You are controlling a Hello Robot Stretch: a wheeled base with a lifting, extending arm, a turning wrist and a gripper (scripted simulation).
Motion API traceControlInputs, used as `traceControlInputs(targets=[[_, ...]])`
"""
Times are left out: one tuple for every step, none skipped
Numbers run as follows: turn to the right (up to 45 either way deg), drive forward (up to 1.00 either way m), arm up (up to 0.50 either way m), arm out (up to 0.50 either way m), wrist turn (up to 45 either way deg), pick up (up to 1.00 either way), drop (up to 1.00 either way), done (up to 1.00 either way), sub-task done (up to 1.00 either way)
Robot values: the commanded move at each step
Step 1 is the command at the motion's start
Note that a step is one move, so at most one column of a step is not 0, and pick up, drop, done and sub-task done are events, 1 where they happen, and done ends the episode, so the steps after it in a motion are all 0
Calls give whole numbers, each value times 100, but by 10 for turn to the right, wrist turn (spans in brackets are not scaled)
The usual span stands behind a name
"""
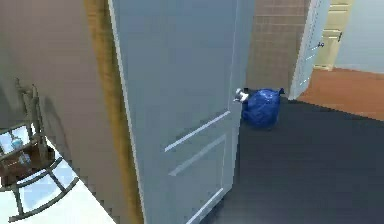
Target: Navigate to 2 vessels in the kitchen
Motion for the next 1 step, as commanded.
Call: traceControlInputs(targets=[[420,0,0,0,0,0,0,0,0]])
